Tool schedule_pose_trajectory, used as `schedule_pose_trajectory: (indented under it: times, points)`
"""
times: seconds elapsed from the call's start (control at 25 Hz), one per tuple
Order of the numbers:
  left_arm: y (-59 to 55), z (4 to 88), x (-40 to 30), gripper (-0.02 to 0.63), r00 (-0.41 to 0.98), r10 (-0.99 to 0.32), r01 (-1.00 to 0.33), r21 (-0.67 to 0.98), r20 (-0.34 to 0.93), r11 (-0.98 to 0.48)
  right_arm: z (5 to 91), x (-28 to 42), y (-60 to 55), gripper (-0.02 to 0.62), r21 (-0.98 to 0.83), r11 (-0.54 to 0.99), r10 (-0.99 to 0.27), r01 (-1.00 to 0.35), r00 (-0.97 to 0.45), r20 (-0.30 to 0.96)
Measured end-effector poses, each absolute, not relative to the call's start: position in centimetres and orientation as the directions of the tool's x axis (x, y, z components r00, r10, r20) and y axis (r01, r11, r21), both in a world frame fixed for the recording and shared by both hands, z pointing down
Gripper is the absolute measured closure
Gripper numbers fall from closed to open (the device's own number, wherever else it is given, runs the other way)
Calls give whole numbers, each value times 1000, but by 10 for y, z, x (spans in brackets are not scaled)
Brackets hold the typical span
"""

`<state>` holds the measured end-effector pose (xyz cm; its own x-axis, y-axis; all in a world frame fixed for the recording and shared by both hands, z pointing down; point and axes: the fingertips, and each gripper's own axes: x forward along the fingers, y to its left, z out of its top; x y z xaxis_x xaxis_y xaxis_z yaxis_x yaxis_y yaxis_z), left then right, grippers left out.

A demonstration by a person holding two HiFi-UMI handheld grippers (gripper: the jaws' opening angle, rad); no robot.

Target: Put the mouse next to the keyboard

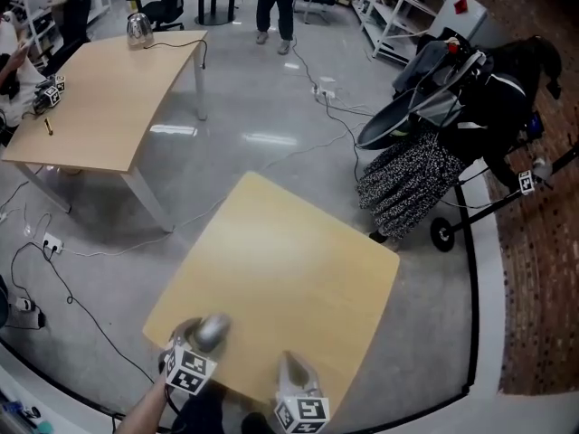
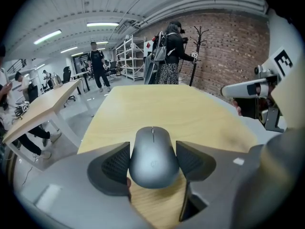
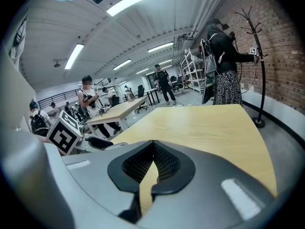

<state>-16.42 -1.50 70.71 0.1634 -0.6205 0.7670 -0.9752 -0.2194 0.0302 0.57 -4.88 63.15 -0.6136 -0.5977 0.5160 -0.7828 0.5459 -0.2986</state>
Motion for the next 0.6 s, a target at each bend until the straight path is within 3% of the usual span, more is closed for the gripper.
schedule_pose_trajectory:
  times: [0.6]
  points:
    - [-21,686,-93,302,245,-625,-944,34,741,-330,613,73,-32,581,-278,466,-668,-840,-540,512]
